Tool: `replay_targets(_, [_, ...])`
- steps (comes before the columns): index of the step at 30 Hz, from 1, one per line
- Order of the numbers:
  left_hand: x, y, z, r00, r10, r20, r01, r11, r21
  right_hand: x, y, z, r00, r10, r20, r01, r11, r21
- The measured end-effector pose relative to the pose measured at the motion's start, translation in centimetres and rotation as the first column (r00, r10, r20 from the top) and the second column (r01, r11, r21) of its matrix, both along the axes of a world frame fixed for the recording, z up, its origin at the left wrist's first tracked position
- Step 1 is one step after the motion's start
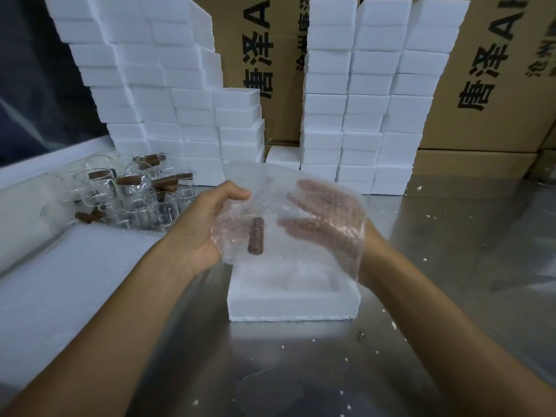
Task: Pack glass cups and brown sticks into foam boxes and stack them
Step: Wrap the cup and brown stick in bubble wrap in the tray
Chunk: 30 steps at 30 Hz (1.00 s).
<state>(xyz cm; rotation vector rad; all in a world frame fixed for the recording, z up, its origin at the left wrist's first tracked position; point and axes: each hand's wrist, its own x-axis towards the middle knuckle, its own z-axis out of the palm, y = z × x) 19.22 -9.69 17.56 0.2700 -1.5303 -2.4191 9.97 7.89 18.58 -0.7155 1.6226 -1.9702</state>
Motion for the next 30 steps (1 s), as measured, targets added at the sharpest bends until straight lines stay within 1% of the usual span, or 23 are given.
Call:
replay_targets(1, [0.0,-0.1,0.0,0.999,0.026,-0.029,-0.024,0.998,0.06,-0.9,-0.1,-0.3,0.997,-0.082,-0.012,0.081,0.996,-0.044])
replay_targets(2, [-0.1,-0.3,0.0,0.997,0.052,-0.056,-0.046,0.992,0.116,-1.1,-0.1,0.0,0.98,-0.2,0.008,0.2,0.977,-0.073])
replay_targets(3, [-0.2,-0.4,-0.1,0.994,0.078,-0.078,-0.064,0.985,0.159,-1.6,-0.1,-0.1,0.933,-0.359,0.023,0.359,0.93,-0.079])
replay_targets(4, [-0.3,-0.5,-0.2,0.99,0.106,-0.09,-0.088,0.979,0.185,-1.9,0.1,-0.1,0.874,-0.482,0.064,0.486,0.87,-0.084])
replay_targets(5, [-0.4,-0.4,-0.2,0.986,0.141,-0.094,-0.119,0.971,0.208,-2.0,0.3,-0.1,0.84,-0.52,0.154,0.538,0.835,-0.117])
replay_targets(6, [-0.5,-0.2,-0.2,0.98,0.169,-0.101,-0.143,0.962,0.231,-2.1,0.3,-0.1,0.824,-0.508,0.252,0.55,0.824,-0.137])
replay_targets(7, [-0.6,0.1,-0.2,0.976,0.185,-0.116,-0.15,0.955,0.256,-2.0,0.4,-0.3,0.836,-0.439,0.328,0.507,0.848,-0.155])
replay_targets(8, [-0.7,0.4,-0.2,0.972,0.192,-0.136,-0.148,0.948,0.283,-1.7,0.5,-0.4,0.852,-0.366,0.375,0.441,0.887,-0.137])
replay_targets(10, [-1.0,1.2,-0.3,0.966,0.194,-0.172,-0.131,0.938,0.321,-1.1,0.2,-0.7,0.904,-0.148,0.401,0.226,0.962,-0.153])
replay_targets(11, [-1.1,1.6,-0.3,0.967,0.185,-0.175,-0.121,0.939,0.321,-0.8,0.0,-0.8,0.923,-0.042,0.382,0.113,0.979,-0.167])
replay_targets(12, [-1.2,2.0,-0.4,0.971,0.17,-0.167,-0.113,0.945,0.306,-0.3,-0.2,-0.8,0.933,0.033,0.359,0.034,0.983,-0.179])
replay_targets(13, [-1.3,2.3,-0.6,0.977,0.15,-0.153,-0.103,0.955,0.277,-0.2,-0.4,-0.8,0.942,0.07,0.327,-0.013,0.984,-0.175])
replay_targets(15, [-1.5,3.1,-0.8,0.986,0.097,-0.138,-0.065,0.973,0.22,0.0,-0.8,-0.9,0.962,0.026,0.27,0.01,0.991,-0.134])
replay_targets(17, [-1.7,3.6,-1.1,0.988,0.083,-0.132,-0.056,0.979,0.196,-0.2,-0.8,-1.0,0.964,-0.095,0.247,0.125,0.986,-0.111])
replay_targets(20, [-1.8,4.2,-1.5,0.987,0.098,-0.125,-0.078,0.985,0.157,-0.6,-0.4,-0.9,0.953,-0.218,0.209,0.249,0.959,-0.138])
replay_targets(23, [-1.8,4.2,-1.7,0.992,0.052,-0.115,-0.041,0.995,0.09,-1.1,-0.4,-0.9,0.941,-0.325,0.098,0.338,0.925,-0.175])
replay_targets(27, [-1.4,3.3,-1.3,0.996,0.029,-0.084,-0.029,1.0,0.0,-1.3,-0.3,-0.7,0.914,-0.405,0.012,0.398,0.891,-0.22])
replay_targets(30, [-1.2,3.0,-1.1,0.998,0.02,-0.067,-0.025,0.997,-0.071,-1.5,-0.4,-1.0,0.904,-0.419,-0.088,0.395,0.896,-0.205])
